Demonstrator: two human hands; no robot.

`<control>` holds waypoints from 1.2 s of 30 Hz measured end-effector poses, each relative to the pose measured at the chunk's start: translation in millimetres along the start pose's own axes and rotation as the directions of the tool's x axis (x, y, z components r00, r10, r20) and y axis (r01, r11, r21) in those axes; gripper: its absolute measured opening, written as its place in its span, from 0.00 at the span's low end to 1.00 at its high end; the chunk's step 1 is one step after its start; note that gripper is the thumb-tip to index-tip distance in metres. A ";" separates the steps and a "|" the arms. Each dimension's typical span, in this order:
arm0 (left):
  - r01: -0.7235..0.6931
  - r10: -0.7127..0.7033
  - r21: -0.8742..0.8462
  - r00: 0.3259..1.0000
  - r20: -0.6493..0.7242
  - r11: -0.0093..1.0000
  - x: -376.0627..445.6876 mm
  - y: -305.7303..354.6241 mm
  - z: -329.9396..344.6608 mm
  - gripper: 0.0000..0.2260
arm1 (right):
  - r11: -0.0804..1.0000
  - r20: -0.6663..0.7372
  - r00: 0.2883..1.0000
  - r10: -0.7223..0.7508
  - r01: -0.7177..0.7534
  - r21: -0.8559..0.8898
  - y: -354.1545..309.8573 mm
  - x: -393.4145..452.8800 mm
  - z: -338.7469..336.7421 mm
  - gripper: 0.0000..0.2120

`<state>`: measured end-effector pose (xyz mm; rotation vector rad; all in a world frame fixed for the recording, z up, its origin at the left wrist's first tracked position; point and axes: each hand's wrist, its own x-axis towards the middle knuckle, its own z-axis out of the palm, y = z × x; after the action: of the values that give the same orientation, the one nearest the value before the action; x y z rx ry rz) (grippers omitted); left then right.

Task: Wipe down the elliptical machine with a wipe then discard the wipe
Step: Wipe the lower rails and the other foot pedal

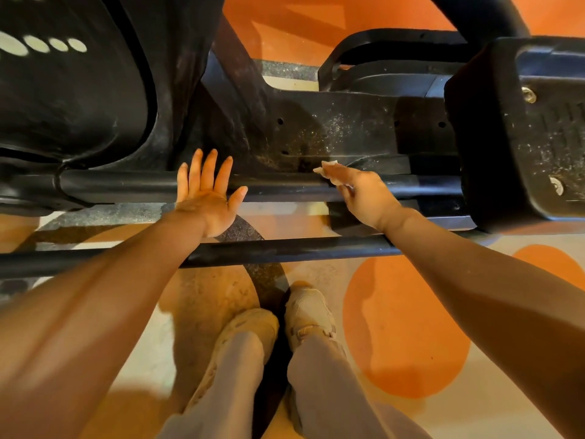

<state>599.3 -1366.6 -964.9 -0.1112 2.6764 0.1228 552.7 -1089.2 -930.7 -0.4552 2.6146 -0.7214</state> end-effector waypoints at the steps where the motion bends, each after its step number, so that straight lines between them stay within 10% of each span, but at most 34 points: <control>1: -0.002 0.002 0.002 1.000 0.014 1.000 -0.9 0.0 -0.2 0.29 | 1.000 -0.007 1.000 -0.005 0.005 -0.009 -2.8 0.3 -1.6 0.22; 8: -0.177 0.148 -0.060 0.931 -0.333 0.982 -3.6 7.6 -20.2 0.27 | 0.998 -0.081 0.995 -0.049 0.052 0.024 -7.2 4.2 -2.1 0.20; 21: -0.293 0.262 -0.017 0.879 -0.399 0.956 48.6 56.1 -20.2 0.25 | 0.996 -0.129 0.992 -0.013 0.024 0.080 -12.8 67.6 0.8 0.20; 30: -0.267 0.286 0.105 0.872 -0.398 0.958 66.3 60.2 -12.0 0.33 | 0.997 0.143 0.987 -0.068 0.072 -0.025 -4.0 114.7 20.3 0.25; 36: -0.270 0.298 0.126 0.857 -0.420 0.954 67.8 59.2 -11.8 0.32 | 0.889 0.330 0.943 0.043 0.114 -0.443 7.6 133.1 21.4 0.26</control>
<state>527.7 -1313.1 -980.6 0.3201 3.1281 0.1166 444.7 -1145.6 -988.9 -0.6939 2.4356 -0.0105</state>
